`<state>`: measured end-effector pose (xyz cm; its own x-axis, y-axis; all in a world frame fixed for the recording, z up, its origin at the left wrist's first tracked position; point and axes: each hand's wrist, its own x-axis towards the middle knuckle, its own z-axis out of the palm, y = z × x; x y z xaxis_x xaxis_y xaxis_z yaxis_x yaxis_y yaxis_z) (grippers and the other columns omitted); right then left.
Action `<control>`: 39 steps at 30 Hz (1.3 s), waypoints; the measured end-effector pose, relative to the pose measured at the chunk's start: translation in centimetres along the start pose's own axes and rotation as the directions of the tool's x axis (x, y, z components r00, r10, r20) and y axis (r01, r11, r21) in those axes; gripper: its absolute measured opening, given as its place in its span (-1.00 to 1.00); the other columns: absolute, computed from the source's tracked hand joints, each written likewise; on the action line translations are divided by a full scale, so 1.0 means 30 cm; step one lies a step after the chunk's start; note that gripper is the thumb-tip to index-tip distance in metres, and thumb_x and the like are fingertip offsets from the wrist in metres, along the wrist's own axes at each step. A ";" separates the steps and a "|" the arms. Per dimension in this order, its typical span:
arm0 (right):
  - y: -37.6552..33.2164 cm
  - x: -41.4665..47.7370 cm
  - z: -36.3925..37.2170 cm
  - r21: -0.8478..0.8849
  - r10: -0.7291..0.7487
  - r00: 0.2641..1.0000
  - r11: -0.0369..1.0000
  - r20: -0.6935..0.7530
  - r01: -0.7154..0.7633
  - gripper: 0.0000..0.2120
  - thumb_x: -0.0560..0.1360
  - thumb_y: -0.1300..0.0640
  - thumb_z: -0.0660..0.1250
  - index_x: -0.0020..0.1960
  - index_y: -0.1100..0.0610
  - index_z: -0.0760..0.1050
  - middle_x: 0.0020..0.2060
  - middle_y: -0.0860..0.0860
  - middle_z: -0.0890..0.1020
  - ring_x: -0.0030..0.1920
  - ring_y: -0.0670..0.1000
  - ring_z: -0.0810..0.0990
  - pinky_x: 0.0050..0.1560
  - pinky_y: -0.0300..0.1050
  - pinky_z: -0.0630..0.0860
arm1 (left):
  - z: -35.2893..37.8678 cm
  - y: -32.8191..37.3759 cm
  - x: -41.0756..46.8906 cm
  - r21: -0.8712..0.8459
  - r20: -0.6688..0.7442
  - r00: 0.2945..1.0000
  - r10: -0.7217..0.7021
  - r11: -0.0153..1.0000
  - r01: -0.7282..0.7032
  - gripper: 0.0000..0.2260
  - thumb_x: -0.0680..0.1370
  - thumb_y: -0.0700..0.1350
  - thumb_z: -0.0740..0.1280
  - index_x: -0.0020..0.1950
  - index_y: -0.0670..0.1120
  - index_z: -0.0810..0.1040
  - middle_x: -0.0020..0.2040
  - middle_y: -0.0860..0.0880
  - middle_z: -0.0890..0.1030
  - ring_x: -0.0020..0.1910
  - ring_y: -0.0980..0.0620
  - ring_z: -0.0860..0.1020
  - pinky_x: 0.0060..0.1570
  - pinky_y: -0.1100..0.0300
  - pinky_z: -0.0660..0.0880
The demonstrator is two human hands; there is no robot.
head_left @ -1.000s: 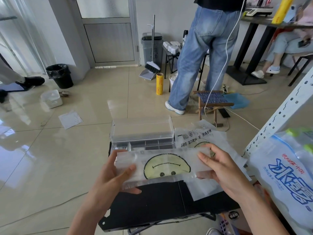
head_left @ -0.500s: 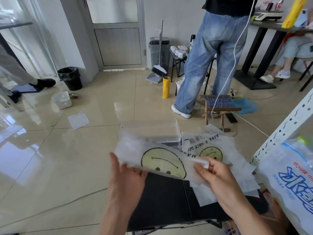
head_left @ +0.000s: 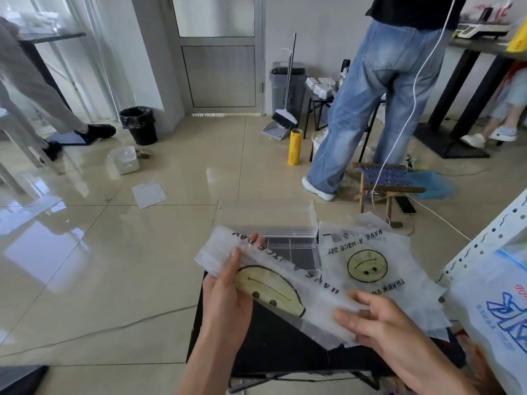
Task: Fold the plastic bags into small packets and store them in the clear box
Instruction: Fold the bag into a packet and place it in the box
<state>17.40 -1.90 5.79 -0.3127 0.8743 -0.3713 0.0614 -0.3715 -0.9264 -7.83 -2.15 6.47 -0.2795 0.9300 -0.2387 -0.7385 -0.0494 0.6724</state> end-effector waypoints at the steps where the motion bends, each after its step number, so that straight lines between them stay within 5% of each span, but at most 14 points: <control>1: -0.004 -0.008 -0.014 -0.065 0.027 0.998 0.998 0.061 -0.023 -0.51 0.30 0.06 0.69 0.11 0.23 0.60 -0.04 0.18 0.77 -0.02 0.10 0.75 0.13 -0.01 0.64 | 0.001 0.008 -0.004 0.043 0.025 1.000 -0.013 0.999 0.012 -0.68 0.70 -0.20 0.23 0.43 -0.30 0.50 0.29 -0.24 0.66 0.31 -0.14 0.63 0.21 0.05 0.62; 5: -0.057 -0.041 -0.023 -0.238 0.027 0.981 0.971 0.193 0.021 -0.35 0.34 -0.21 0.58 0.37 -0.07 0.54 0.27 -0.19 0.67 0.33 -0.23 0.57 0.37 -0.16 0.47 | 0.017 0.005 -0.040 0.240 0.164 0.979 -0.120 0.968 0.079 -0.71 0.68 -0.20 0.26 0.33 -0.29 0.59 0.27 -0.25 0.67 0.27 -0.19 0.65 0.14 0.01 0.65; 8: -0.092 -0.040 0.052 -0.259 0.024 0.972 0.965 0.234 0.039 -0.55 0.44 -0.32 0.48 0.23 -0.14 0.58 0.10 -0.34 0.71 0.18 -0.36 0.61 0.27 -0.32 0.51 | 0.046 -0.021 -0.073 0.351 0.253 0.935 -0.249 0.924 0.151 -0.76 0.66 -0.19 0.30 0.20 -0.25 0.69 0.23 -0.26 0.69 0.23 -0.23 0.67 0.13 -0.06 0.66; 9: -0.092 -0.039 0.086 -0.300 0.003 0.978 0.952 0.208 0.061 -0.64 0.49 -0.29 0.44 0.15 -0.08 0.64 0.04 -0.25 0.74 0.15 -0.27 0.66 0.25 -0.26 0.56 | 0.055 -0.030 -0.083 0.372 0.268 0.918 -0.293 0.910 0.182 -0.78 0.65 -0.19 0.31 0.16 -0.25 0.71 0.20 -0.28 0.69 0.19 -0.24 0.68 0.12 -0.07 0.66; 11: -0.046 -0.019 0.112 -0.369 -0.069 0.986 0.921 0.153 0.122 -0.46 0.50 -0.35 0.40 0.08 0.13 0.69 0.08 0.19 0.72 0.18 0.21 0.67 0.29 0.25 0.54 | 0.061 -0.036 -0.094 0.383 0.278 0.895 -0.349 0.895 0.230 -0.79 0.65 -0.22 0.32 0.17 -0.27 0.69 0.20 -0.30 0.69 0.19 -0.25 0.68 0.13 -0.10 0.66; 13: -0.020 -0.018 0.106 -0.372 -0.098 0.987 0.918 0.125 0.138 -0.42 0.50 -0.35 0.41 0.06 0.19 0.70 0.05 0.32 0.69 0.14 0.38 0.64 0.24 0.41 0.50 | 0.058 -0.032 -0.095 0.354 0.270 0.887 -0.376 0.895 0.272 -0.75 0.67 -0.22 0.29 0.27 -0.30 0.63 0.26 -0.30 0.66 0.27 -0.25 0.64 0.25 -0.15 0.60; 18: -0.028 -0.029 0.080 -0.219 -0.058 0.987 0.971 0.152 0.091 -0.59 0.50 -0.25 0.48 0.06 0.09 0.74 0.08 0.22 0.73 0.20 0.25 0.66 0.34 0.22 0.53 | 0.051 -0.027 -0.086 0.238 0.232 0.889 -0.394 0.910 0.341 -0.65 0.67 -0.13 0.29 0.36 -0.34 0.54 0.31 -0.34 0.61 0.33 -0.28 0.59 0.42 -0.27 0.40; 21: -0.021 -0.040 0.096 -0.232 0.055 0.970 0.973 0.237 0.001 -0.65 0.40 -0.16 0.58 -0.06 0.13 0.73 -0.11 0.03 0.73 0.00 0.00 0.69 0.19 -0.14 0.53 | 0.058 -0.030 -0.088 0.281 0.221 0.898 -0.380 0.907 0.314 -0.67 0.67 -0.13 0.30 0.33 -0.34 0.57 0.29 -0.33 0.63 0.32 -0.28 0.60 0.42 -0.28 0.40; 24: 0.004 -0.044 0.108 -0.229 0.110 0.950 0.973 0.291 -0.043 -0.51 0.33 -0.07 0.69 -0.14 0.32 0.60 -0.16 0.04 0.65 -0.05 0.00 0.64 0.22 -0.02 0.53 | 0.055 -0.017 -0.079 0.288 0.213 0.913 -0.348 0.915 0.281 -0.66 0.67 -0.12 0.30 0.33 -0.35 0.56 0.29 -0.32 0.63 0.33 -0.27 0.60 0.40 -0.25 0.44; 27: -0.008 -0.056 0.130 -0.214 0.121 0.924 0.976 0.362 -0.044 -0.96 0.49 0.22 0.55 -0.14 0.13 0.75 -0.06 0.05 0.77 0.03 -0.05 0.73 0.16 -0.20 0.59 | 0.042 0.008 -0.066 0.254 0.212 0.932 -0.295 0.937 0.239 -0.66 0.70 -0.13 0.24 0.36 -0.33 0.54 0.30 -0.29 0.64 0.32 -0.20 0.62 0.30 -0.10 0.57; 29: -0.009 -0.054 0.143 -0.179 0.119 0.920 0.982 0.372 -0.054 -0.71 0.53 0.30 0.48 -0.28 0.00 0.73 -0.14 -0.02 0.78 -0.06 -0.13 0.73 0.03 -0.32 0.55 | 0.036 0.018 -0.056 0.217 0.205 0.940 -0.273 0.949 0.228 -0.66 0.72 -0.13 0.21 0.39 -0.33 0.51 0.31 -0.28 0.64 0.32 -0.17 0.62 0.24 -0.02 0.61; 32: 0.009 -0.041 0.154 -0.163 0.076 0.932 0.986 0.354 -0.019 -0.93 0.51 0.26 0.52 -0.07 0.12 0.76 -0.03 0.09 0.78 0.04 0.01 0.75 0.08 -0.22 0.59 | 0.032 0.024 -0.048 0.144 0.201 0.939 -0.278 0.957 0.252 -0.56 0.72 0.01 0.18 0.47 -0.26 0.46 0.37 -0.22 0.61 0.37 -0.12 0.59 0.17 0.06 0.63; 34: 0.025 -0.029 0.164 -0.149 0.044 0.951 0.989 0.308 0.002 -0.87 0.50 0.24 0.53 0.03 0.25 0.73 0.02 0.16 0.77 0.09 0.09 0.74 0.13 -0.16 0.60 | 0.030 0.018 -0.054 0.212 0.189 0.929 -0.319 0.937 0.278 -0.51 0.69 0.11 0.21 0.48 -0.19 0.48 0.39 -0.19 0.60 0.39 -0.10 0.57 0.22 -0.01 0.60; 39: -0.005 -0.031 0.187 -0.014 0.049 0.991 0.999 0.122 -0.047 -0.81 0.50 0.21 0.52 0.09 0.24 0.71 0.00 0.16 0.77 0.08 0.14 0.75 0.17 -0.01 0.65 | 0.058 -0.053 -0.107 0.439 0.238 0.864 -0.443 0.843 0.311 -0.76 0.63 -0.25 0.36 0.25 -0.32 0.63 0.23 -0.33 0.66 0.23 -0.30 0.65 0.23 -0.15 0.61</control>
<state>12.37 -4.40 6.62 -0.4229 0.8104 -0.4056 0.0892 -0.4082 -0.9085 -4.68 -4.43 7.41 0.2318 0.9123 -0.3376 -0.4400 0.4078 0.8001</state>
